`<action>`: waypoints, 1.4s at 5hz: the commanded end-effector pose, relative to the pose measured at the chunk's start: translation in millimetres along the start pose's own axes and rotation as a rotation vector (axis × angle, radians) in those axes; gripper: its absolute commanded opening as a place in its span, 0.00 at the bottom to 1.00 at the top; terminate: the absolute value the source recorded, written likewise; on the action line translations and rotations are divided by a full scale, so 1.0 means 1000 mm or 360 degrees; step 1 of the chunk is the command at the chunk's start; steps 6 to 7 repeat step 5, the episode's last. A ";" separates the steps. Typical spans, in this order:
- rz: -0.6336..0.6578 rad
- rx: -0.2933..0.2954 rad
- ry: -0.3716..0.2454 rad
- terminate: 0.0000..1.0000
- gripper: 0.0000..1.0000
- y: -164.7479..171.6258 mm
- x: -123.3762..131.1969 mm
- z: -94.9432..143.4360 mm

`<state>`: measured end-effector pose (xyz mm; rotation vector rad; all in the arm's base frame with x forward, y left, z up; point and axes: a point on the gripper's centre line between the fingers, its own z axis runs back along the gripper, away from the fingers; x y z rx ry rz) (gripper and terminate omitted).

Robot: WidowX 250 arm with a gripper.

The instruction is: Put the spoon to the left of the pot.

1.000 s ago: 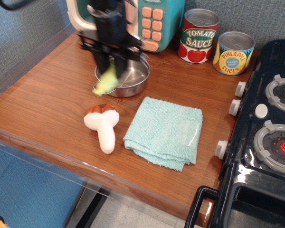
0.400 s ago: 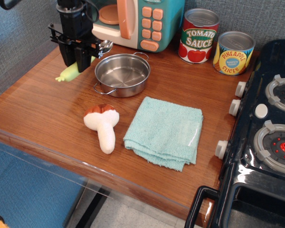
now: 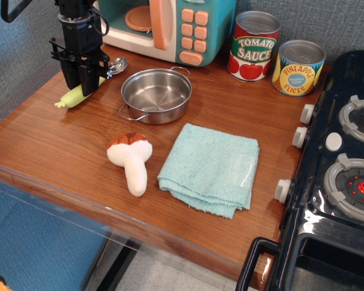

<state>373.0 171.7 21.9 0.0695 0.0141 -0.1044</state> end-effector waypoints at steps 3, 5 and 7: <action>-0.0052 0.0029 -0.0304 0.00 1.00 -0.004 -0.023 0.072; -0.0052 0.0029 -0.0304 1.00 1.00 -0.004 -0.023 0.072; -0.0052 0.0029 -0.0304 1.00 1.00 -0.004 -0.023 0.072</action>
